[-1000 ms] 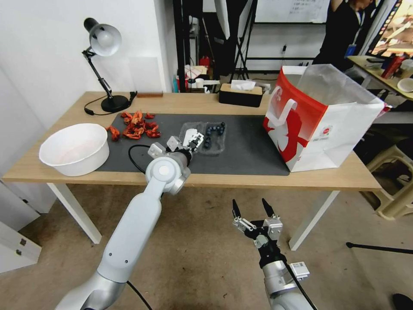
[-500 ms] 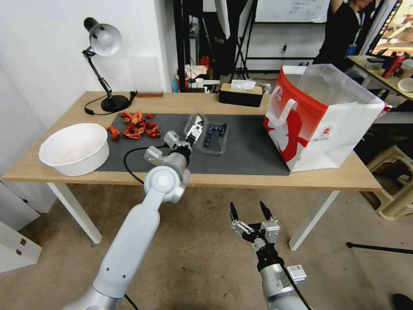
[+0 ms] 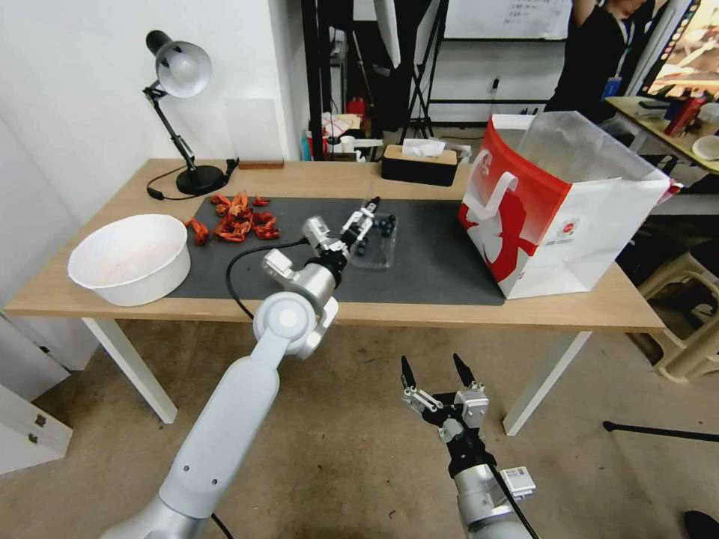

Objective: Close the takeout container lid, then place the container into the takeout bag.

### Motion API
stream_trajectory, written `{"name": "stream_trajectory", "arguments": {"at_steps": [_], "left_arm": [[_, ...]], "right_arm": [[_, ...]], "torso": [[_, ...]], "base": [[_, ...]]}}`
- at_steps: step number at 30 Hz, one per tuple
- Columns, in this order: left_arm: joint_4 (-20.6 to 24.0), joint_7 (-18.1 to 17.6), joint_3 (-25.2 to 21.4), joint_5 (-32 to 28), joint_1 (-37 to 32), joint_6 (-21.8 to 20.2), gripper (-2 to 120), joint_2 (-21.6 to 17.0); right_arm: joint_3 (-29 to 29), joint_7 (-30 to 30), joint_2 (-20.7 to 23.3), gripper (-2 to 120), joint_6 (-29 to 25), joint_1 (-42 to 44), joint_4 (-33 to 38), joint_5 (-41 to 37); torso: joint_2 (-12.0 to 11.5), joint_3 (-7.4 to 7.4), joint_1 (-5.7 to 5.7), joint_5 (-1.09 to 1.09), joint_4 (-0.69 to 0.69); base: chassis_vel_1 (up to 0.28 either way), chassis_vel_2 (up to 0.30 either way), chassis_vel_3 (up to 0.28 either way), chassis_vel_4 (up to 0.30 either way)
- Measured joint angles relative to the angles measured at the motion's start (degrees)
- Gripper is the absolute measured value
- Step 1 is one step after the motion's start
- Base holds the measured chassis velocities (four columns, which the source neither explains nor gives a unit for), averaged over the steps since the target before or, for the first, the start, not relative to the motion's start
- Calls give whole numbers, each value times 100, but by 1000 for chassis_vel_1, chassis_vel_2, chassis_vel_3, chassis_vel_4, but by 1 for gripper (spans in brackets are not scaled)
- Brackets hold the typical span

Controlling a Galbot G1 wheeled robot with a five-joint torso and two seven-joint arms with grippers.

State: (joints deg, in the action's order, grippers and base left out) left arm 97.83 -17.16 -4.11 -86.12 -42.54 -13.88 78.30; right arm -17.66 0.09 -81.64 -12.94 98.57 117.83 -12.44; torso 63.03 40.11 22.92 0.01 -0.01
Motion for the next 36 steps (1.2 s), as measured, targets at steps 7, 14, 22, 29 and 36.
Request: {"name": "stream_trajectory", "arguments": {"at_steps": [7, 14, 22, 29, 36], "left_arm": [[-249, -487, 186, 182, 103, -171, 88, 60], [-318, -669, 217, 300, 92, -167, 61, 10], [-390, -721, 217, 303, 145, -146, 36, -7], [-583, -779, 260, 330, 236, -97, 6, 14], [-665, -793, 287, 348, 262, -73, 0, 11]], "right_arm": [[-254, -345, 266, 100, 277, -159, 577, -783], [-896, -161, 1006, 100, 1378, -1208, 1144, -4074], [-760, 724, 1392, 100, 2181, -2774, 349, -6566], [-147, 1682, 1384, 100, 2660, -4476, -1043, -7186], [225, 2015, 1216, 100, 3005, -5397, -1975, -7110]], "torso": [[-1, 0, 0, -1, 0], [-1, 0, 1, -2, 1], [-1, 1, 1, 1, 1], [-1, 0, 1, -2, 1], [-1, 1, 1, -2, 1]], "base": [[0, 0, 0, 0], [0, 0, 0, 0], [0, 0, 0, 0], [0, 0, 0, 0], [0, 0, 0, 0]]}}
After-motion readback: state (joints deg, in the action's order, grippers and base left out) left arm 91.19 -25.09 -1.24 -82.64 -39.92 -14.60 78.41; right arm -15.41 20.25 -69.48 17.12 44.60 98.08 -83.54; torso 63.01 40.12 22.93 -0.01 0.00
